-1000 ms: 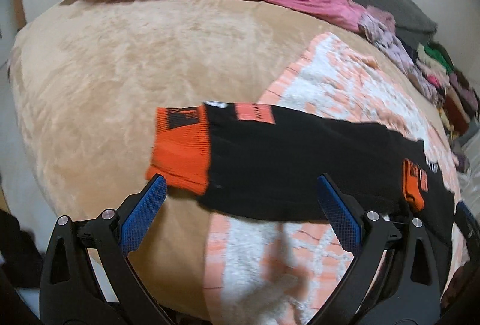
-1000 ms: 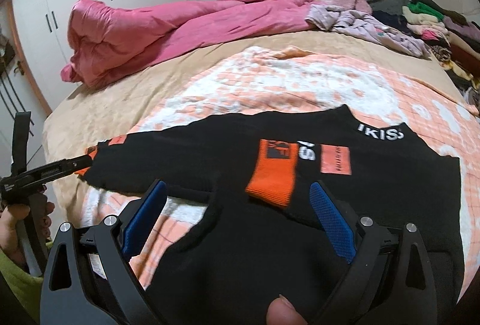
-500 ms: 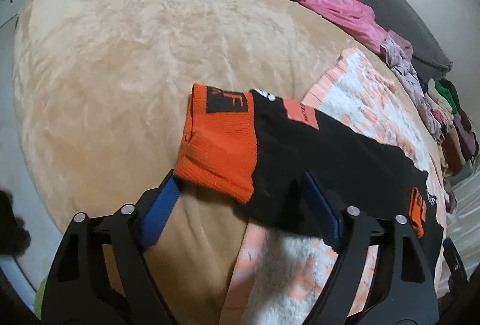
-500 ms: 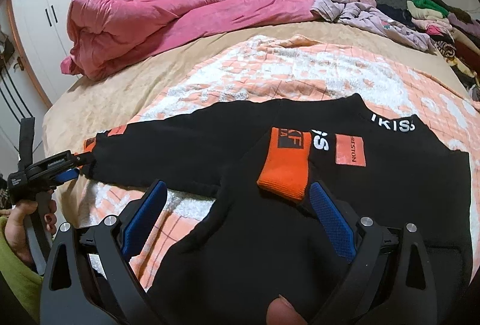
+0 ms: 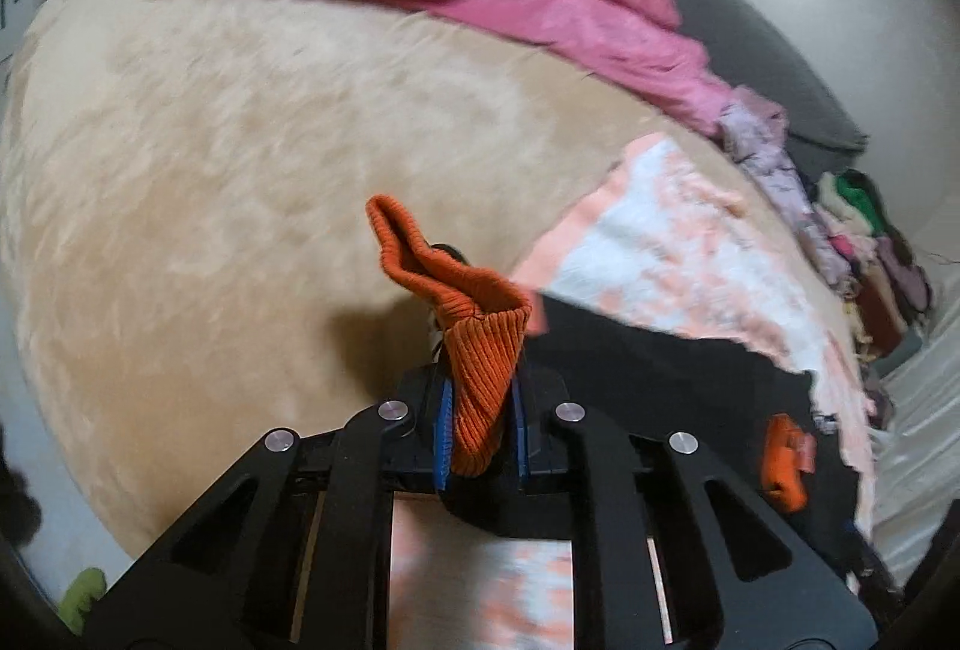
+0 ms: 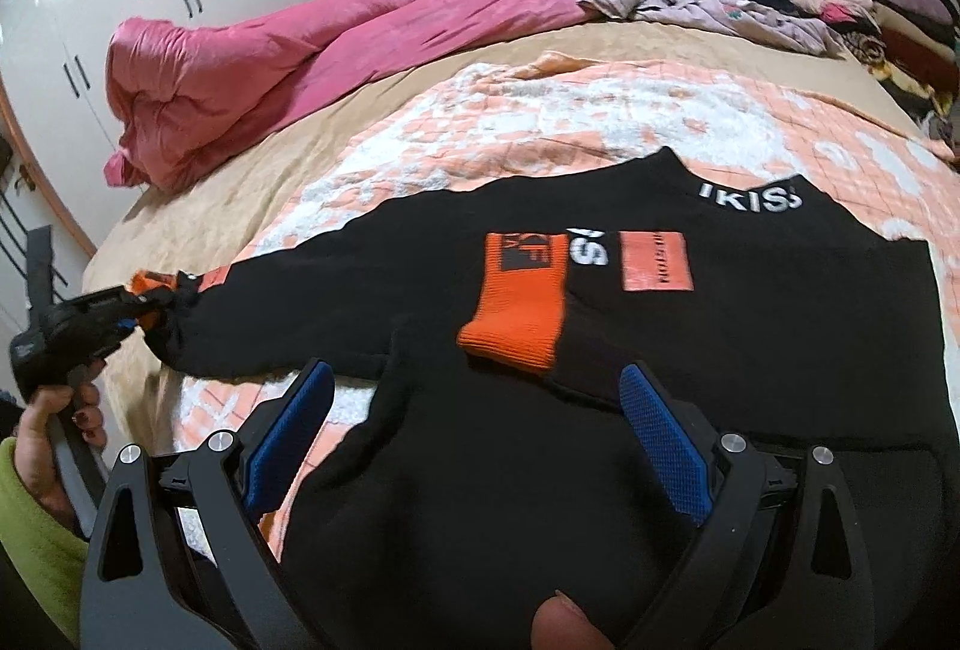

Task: Fold small clothes
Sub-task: 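Close the left tool on the orange cuff and lift the sleeve, then fold the sleeve across the shirt body with the left tool, release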

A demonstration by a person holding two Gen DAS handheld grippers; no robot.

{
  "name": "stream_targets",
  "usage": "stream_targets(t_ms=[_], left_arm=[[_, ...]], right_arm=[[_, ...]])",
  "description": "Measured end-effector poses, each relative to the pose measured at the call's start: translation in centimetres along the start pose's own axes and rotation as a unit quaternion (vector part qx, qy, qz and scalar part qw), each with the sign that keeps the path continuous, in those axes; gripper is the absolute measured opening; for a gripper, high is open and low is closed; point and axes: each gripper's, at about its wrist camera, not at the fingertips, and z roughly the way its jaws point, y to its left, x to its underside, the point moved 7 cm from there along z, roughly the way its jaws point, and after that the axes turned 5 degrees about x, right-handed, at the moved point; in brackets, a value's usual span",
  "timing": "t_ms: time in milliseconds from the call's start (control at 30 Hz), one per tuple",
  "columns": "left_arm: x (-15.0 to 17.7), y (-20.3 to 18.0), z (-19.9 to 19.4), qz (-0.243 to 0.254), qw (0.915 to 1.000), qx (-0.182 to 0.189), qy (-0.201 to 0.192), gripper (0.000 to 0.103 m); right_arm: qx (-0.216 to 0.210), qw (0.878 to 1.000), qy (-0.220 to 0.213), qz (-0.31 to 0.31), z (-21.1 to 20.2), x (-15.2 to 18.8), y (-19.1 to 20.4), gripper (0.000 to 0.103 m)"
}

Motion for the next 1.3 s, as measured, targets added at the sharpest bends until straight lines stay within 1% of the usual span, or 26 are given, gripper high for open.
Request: stream_targets(t_ms=[167, 267, 500, 533, 700, 900, 1000, 1100, 1300], left_arm=[[-1.1, -4.6, -1.9, 0.031, 0.9985, 0.041, -0.018, 0.007], [-1.3, -7.7, -2.6, 0.052, 0.9962, 0.067, -0.021, 0.007], [-0.3, -14.5, -3.6, 0.104, 0.9880, 0.113, -0.020, 0.007], [0.1, -15.8, -3.6, 0.114, 0.9860, 0.121, -0.016, 0.007], [2.2, -19.7, -2.8, 0.146, 0.9792, 0.141, 0.003, 0.007], [4.6, -23.8, -1.5, 0.185, 0.9702, 0.155, 0.023, 0.007], [5.7, -25.3, -0.9, 0.199, 0.9665, 0.159, 0.033, 0.007], [7.1, -27.0, 0.1, 0.216, 0.9606, 0.168, 0.048, 0.007], [10.7, -29.4, 3.0, 0.241, 0.9508, 0.171, 0.092, 0.007]], right_arm=[[-0.002, 1.000, -0.006, 0.027, -1.0, 0.0, -1.9, 0.095], [-0.002, 0.999, -0.011, 0.040, -1.7, 0.0, -2.8, 0.095], [-0.004, 0.997, -0.030, 0.072, -3.9, 0.1, -5.2, 0.095], [-0.002, 0.997, -0.032, 0.076, -4.1, 0.1, -5.6, 0.095], [0.008, 0.995, -0.040, 0.095, -5.2, 0.4, -7.7, 0.095], [0.016, 0.992, -0.049, 0.118, -6.2, 0.9, -10.0, 0.095], [0.020, 0.990, -0.052, 0.129, -6.5, 1.2, -11.2, 0.095], [0.025, 0.988, -0.053, 0.140, -6.8, 1.5, -12.5, 0.095], [0.038, 0.984, -0.054, 0.165, -7.2, 2.3, -15.3, 0.095]])
